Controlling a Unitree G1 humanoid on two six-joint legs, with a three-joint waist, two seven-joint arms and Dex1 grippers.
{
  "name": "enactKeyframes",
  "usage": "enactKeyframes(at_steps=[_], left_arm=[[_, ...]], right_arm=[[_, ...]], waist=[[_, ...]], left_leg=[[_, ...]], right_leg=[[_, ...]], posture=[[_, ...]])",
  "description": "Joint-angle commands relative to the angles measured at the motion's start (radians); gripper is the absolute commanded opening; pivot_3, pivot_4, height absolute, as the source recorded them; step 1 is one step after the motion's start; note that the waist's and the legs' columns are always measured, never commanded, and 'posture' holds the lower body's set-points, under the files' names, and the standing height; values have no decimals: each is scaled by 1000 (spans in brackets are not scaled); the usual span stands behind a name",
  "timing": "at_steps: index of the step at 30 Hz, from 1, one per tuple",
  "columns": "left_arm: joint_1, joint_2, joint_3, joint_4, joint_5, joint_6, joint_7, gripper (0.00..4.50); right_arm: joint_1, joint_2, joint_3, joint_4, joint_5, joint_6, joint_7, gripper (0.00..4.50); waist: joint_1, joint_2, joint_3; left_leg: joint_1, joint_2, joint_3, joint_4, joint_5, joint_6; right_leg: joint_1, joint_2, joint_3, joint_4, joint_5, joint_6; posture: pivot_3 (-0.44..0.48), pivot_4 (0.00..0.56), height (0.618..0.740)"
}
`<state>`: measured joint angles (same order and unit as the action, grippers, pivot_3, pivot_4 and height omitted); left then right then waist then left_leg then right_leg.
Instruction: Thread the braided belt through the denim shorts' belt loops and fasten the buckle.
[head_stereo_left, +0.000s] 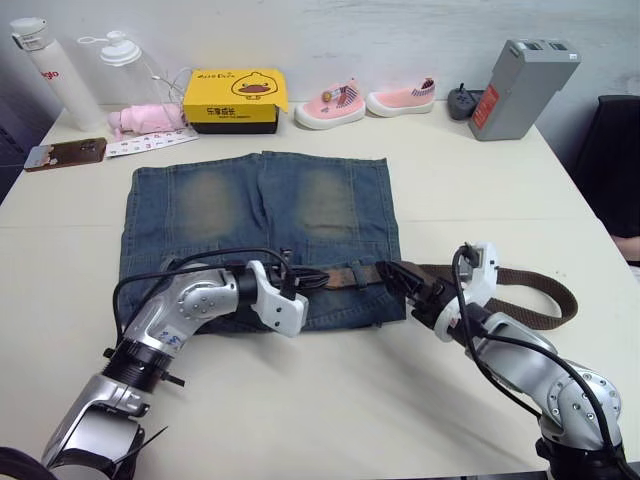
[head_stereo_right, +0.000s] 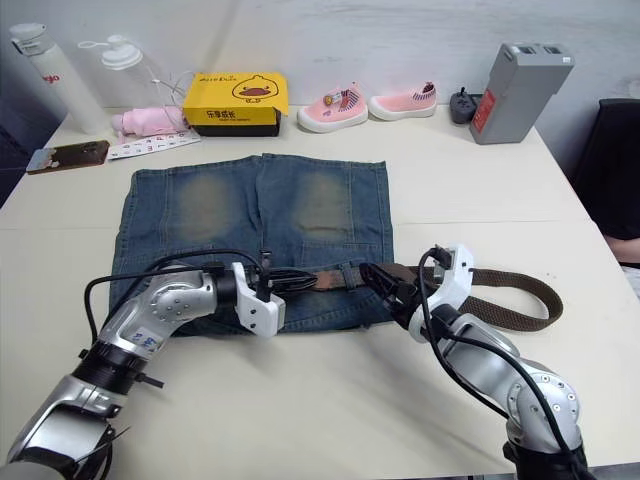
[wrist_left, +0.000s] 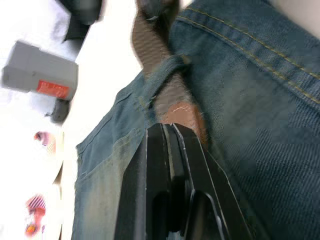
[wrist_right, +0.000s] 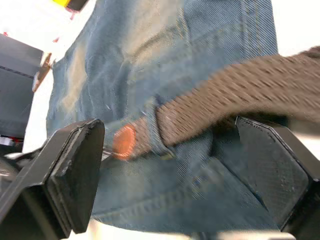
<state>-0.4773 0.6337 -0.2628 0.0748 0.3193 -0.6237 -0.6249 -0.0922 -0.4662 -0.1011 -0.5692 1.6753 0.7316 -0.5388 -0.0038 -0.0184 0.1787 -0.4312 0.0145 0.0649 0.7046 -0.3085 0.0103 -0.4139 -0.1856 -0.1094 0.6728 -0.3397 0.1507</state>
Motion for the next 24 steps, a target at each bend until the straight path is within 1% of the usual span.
enactKeyframes(at_steps=[1, 5, 6, 7, 8, 9, 11, 13, 19, 24], left_arm=[[62, 44, 70, -98, -100, 39, -22, 51], [94, 61, 78, -114, -138, 63, -50, 51], [90, 51, 68, -118, -158, 80, -67, 710], [88, 44, 60, -121, -172, 94, -79, 1034], [79, 33, 47, -111, -158, 91, -81, 1251], [68, 24, 33, -98, -134, 85, -79, 1764], [33, -3, 2, -58, -87, 61, -70, 2266], [3, -28, -16, -25, -71, 44, -63, 2266], [-85, -83, -54, 119, 29, -15, 3, 2266], [-133, -116, -78, 210, 72, -30, 39, 2266]], right_arm=[[14, -17, -19, -48, 23, -26, 14, 4500], [18, -13, -7, -47, 17, -38, 17, 4500], [17, -10, 0, -45, 14, -39, 17, 4500], [17, -7, 5, -45, 11, -39, 17, 4500], [16, -5, 8, -44, 11, -40, 16, 4500], [15, -4, 10, -44, 10, -41, 16, 4500], [16, -6, 15, -46, 10, -47, 15, 4500], [20, -8, 17, -51, 9, -51, 15, 4500], [45, -12, 21, -84, 10, -60, 7, 4500], [70, -61, 9, -123, -1, -40, 42, 4500]], waist=[[1, 0, 0], [7, 0, 0], [8, 0, 0], [10, 0, 0], [10, 0, 0], [10, 0, 0], [11, 0, 0], [15, 0, 0], [22, 0, 0], [27, 0, 0]], left_leg=[[0, 0, 0, 0, 0, 0], [0, 0, 0, 1, 0, 0], [0, 0, 0, 1, 0, 0], [0, 0, 0, 1, 0, 0], [-1, 0, 0, 2, 0, 0], [-2, 0, 0, 3, -1, 0], [-4, 0, 0, 6, -1, 0], [-9, 0, 0, 11, -3, 0], [-9, -1, 1, 12, -3, 1], [-9, -2, 1, 12, -3, 1]], right_leg=[[0, 0, 0, 0, 0, 0], [0, 0, 0, 0, 0, 0], [0, 0, 0, 0, 0, 0], [0, 0, 0, 0, 0, 0], [0, 0, 0, 0, 0, 0], [0, 0, -1, 0, 0, 0], [0, 0, -2, 0, 0, 0], [0, 0, -7, 1, 0, 0], [0, 0, -7, 2, 0, 0], [0, 0, -7, 2, 0, 0]], posture=[[0, 150, 670], [0, 150, 670], [0, 150, 670], [0, 150, 670], [0, 150, 670], [0, 150, 670], [0, 150, 670], [0, 150, 670], [0, 150, 670], [0, 150, 670]])
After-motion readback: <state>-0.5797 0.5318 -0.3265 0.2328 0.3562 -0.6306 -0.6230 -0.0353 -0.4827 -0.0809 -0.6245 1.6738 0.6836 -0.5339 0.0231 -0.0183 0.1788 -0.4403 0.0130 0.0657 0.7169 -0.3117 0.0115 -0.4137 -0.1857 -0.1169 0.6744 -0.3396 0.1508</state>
